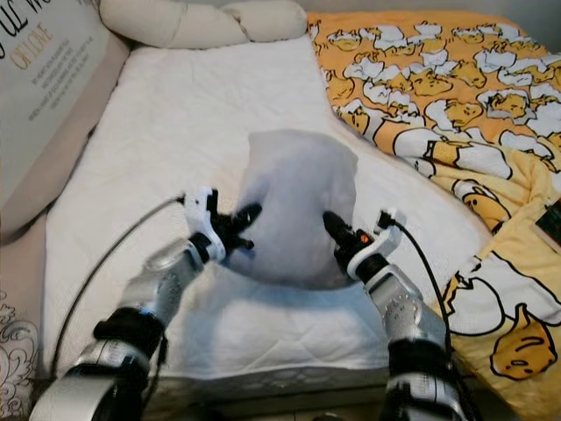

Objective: Clean up the room

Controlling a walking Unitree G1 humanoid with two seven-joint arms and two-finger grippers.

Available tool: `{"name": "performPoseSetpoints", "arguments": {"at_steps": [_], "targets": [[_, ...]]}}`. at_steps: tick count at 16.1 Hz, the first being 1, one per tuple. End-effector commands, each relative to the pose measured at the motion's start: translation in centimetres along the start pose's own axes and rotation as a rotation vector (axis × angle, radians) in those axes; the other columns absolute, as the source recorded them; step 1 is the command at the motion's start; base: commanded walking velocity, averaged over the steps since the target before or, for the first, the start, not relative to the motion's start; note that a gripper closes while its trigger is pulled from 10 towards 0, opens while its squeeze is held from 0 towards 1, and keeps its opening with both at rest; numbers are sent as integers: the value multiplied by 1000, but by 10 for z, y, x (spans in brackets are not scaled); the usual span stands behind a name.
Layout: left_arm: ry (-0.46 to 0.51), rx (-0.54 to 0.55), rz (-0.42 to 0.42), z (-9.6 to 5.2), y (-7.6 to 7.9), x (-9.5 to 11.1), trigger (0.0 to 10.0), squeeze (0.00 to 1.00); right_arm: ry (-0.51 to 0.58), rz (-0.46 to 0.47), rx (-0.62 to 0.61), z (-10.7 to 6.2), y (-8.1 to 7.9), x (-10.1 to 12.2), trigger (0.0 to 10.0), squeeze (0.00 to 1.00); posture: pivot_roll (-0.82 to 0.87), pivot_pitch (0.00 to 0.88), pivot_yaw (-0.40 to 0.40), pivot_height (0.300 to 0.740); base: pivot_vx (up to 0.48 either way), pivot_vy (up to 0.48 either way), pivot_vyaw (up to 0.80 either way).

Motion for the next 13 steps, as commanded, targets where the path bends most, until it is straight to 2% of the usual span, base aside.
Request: {"name": "performPoseSetpoints", "arguments": {"at_steps": [1,2,4,7,9,10,13], "targets": [[50,-31,76,2,9,21,0,0,6,-20,61,4,-20,3,0,0,-48,0,69,740,0,0,0],[79,-5,110,-6,8,31,0,0,9,-43,88,-2,-30,4,0,0,-44,0,69,740,0,0,0],[129,51,126,-22,5,44,0,0,25,-78,133,-11,-46,9,0,0,-42,0,70,740,0,0,0],[126,142,193,-51,-3,51,0,0,60,-109,170,-18,-68,17,0,0,-3,0,39,740,0,0,0],[105,165,227,-58,-8,49,0,0,44,-125,174,-19,-71,13,0,0,11,0,26,740,0,0,0],[91,204,232,-68,-12,48,0,0,18,-138,168,-20,-73,7,0,0,24,0,13,740,0,0,0],[83,215,247,-77,-6,45,0,0,-5,-157,136,-20,-72,0,0,0,56,0,-16,740,0,0,0]]}}
Point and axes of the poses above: a point about 5 cm out from each wrist's last joint towards the gripper, its own z axis pointing out of the wrist towards the gripper, its own x axis along the axis of the wrist's last joint, y = z × x, the point moved 5 cm from there along z, pointing out of the wrist towards the gripper, and after that the axes turned 4 degrees about z, right-handed, at the moved point
